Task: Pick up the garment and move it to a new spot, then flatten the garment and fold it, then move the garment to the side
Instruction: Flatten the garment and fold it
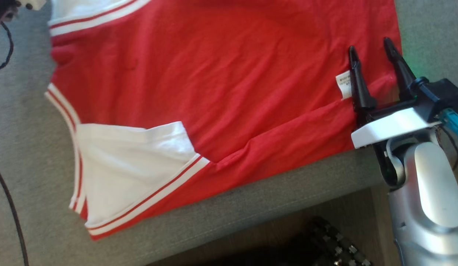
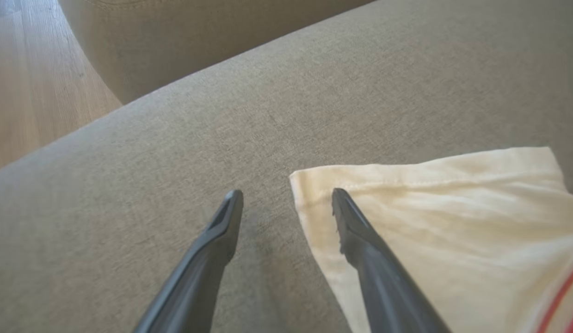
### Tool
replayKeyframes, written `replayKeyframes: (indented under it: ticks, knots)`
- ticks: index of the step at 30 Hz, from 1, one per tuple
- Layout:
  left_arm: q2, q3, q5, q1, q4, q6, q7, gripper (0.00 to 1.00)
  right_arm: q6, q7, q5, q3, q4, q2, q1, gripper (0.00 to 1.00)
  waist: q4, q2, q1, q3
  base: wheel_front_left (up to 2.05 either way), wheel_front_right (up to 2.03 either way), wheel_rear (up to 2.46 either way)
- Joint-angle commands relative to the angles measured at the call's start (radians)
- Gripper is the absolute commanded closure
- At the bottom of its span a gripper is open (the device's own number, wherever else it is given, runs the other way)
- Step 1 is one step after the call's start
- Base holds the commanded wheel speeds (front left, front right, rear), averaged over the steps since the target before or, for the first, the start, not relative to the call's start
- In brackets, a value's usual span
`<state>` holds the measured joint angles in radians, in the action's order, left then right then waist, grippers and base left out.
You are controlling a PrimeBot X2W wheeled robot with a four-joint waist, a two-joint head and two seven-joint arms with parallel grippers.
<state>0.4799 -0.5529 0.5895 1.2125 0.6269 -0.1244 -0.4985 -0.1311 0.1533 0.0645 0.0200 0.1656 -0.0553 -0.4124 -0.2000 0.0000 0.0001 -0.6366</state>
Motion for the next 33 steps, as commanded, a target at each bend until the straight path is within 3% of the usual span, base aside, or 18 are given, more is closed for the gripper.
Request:
replayKeyframes:
  ticks: [1,10,23,30,31,33]
  knots:
    - [0.041,0.011,-0.012,0.068,-0.007,-0.005,0.011,0.0,0.0,0.02,0.012,-0.019,-0.015,0.005,-0.001,0.0,-0.033,0.0,-0.0001,-0.033,0.0,0.0,0.0]
    - [0.087,-0.092,0.016,0.115,0.058,-0.006,-0.014,0.0,0.0,0.052,0.035,-0.029,0.031,0.005,-0.03,0.0,-0.071,0.0,-0.0001,-0.036,0.0,0.0,0.0]
    - [0.138,-0.176,0.107,0.139,0.066,-0.006,-0.109,0.02,0.0,0.048,0.012,-0.002,0.026,0.005,-0.038,0.0,-0.062,0.0,-0.0001,-0.023,0.0,0.0,0.0]
    - [0.152,-0.211,0.156,0.133,0.047,-0.006,-0.134,0.54,0.0,0.037,0.016,-0.018,0.015,0.005,-0.044,0.0,-0.074,0.0,-0.0001,-0.026,0.0,0.0,0.0]
    - [0.157,-0.215,0.161,0.133,0.043,-0.006,-0.13,0.64,0.0,0.033,0.017,-0.024,0.014,0.005,-0.047,0.0,-0.077,0.0,-0.0001,-0.026,0.0,0.0,0.0]
    - [0.169,-0.229,0.163,0.132,0.031,-0.006,-0.112,1.0,0.0,0.019,0.026,-0.04,0.017,0.005,-0.06,0.0,-0.085,0.0,-0.0001,-0.022,0.0,0.0,0.0]
